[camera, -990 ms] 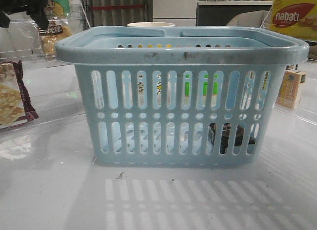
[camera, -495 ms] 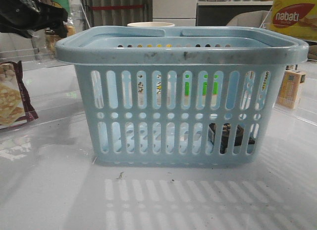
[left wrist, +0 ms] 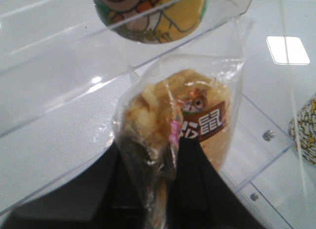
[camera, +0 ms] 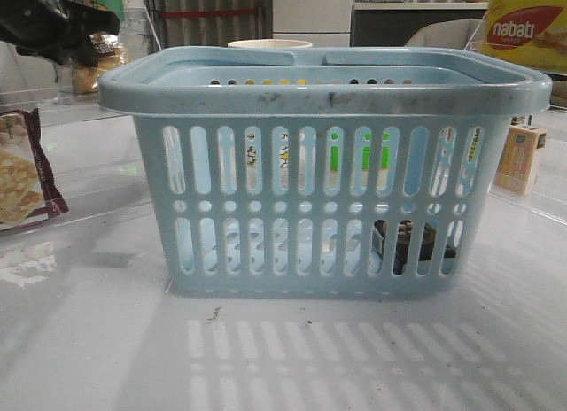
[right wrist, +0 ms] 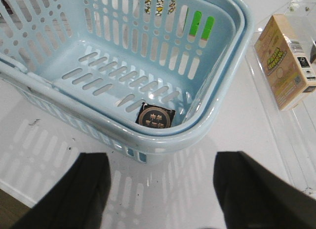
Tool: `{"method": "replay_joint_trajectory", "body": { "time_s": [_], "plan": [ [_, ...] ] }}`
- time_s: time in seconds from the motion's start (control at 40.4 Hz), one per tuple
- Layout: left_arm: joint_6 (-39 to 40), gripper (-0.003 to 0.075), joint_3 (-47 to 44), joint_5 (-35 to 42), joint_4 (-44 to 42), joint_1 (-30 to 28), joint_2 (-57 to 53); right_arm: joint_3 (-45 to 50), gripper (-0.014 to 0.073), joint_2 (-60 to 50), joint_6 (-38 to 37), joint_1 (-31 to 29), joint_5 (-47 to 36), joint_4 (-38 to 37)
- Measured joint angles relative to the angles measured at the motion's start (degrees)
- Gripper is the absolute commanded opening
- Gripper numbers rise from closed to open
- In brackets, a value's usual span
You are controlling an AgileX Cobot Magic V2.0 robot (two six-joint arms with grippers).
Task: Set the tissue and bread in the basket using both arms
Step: 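Carry the bread bag over the basket and release it with the left gripper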
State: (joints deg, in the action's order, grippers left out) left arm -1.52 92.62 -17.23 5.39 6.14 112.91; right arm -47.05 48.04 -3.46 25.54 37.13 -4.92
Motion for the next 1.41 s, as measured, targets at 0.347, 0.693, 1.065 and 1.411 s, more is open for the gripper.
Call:
{"method": "replay_joint_trajectory", "body": {
  "time_s": [0.347, 0.693, 1.065, 1.411],
  "plan": [
    [-2.6, 0.009, 0.0, -14.9, 0.0, 1.9, -18.4, 0.0, 0.0551, 0.0, 0.0, 0.0, 0.0, 0.0],
    [-8.0, 0.009, 0.0, -26.1, -0.1, 17.8, -24.6, 0.0, 0.0551, 0.0, 0.0, 0.0, 0.0, 0.0],
    [-8.9, 0.0323, 0.0, -26.1, -1.6, 30.4, -14.5, 0.0, 0.0551, 0.0, 0.0, 0.0, 0.0, 0.0],
    [-9.0, 0.0488, 0.0, -27.2, -1.7, 30.7, -15.9, 0.0, 0.0551, 0.0, 0.0, 0.0, 0.0, 0.0]
  ]
}}
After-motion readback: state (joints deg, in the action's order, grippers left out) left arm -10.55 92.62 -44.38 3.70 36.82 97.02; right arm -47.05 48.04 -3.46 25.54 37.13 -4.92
